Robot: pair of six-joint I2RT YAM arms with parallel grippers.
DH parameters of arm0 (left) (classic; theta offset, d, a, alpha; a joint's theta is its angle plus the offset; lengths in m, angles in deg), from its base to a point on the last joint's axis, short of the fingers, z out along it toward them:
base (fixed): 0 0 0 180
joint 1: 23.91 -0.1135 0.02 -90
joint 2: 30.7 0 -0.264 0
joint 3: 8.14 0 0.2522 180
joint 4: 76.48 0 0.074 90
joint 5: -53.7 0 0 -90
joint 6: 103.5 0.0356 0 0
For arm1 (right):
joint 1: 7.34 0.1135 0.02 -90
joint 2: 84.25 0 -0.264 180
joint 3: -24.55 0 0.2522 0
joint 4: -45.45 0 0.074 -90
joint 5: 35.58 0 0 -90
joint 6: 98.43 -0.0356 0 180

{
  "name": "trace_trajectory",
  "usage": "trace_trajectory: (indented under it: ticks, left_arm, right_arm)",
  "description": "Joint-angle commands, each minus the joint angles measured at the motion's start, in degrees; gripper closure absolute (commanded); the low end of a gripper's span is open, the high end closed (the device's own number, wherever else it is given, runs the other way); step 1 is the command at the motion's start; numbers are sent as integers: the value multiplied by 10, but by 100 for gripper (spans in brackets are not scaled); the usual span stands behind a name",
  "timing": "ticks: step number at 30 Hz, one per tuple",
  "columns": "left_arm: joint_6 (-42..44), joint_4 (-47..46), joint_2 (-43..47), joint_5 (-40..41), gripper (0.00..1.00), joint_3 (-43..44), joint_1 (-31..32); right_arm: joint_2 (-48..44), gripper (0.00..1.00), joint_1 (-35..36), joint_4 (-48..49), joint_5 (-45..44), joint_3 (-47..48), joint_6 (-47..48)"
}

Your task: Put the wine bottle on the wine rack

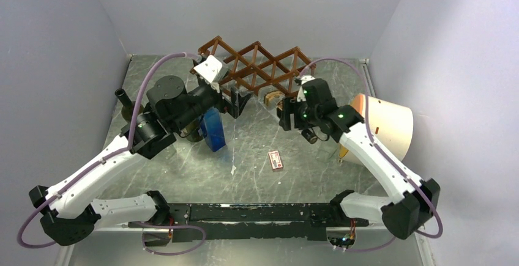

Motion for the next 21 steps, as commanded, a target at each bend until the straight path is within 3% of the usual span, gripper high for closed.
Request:
trace_trajectory:
  ticks: [1, 9, 21]
  left_arm:
    - [-8, 57, 22, 44, 1, -4, 3]
    - [-4, 96, 61, 111, 1, -38, 3]
    - [22, 64, 93, 76, 0, -66, 3]
  right_arm:
    - [28, 100, 48, 140, -67, -6, -21]
    - [87, 100, 103, 204, -194, -45, -81]
    - [116, 100, 103, 286, -262, -93, -146]
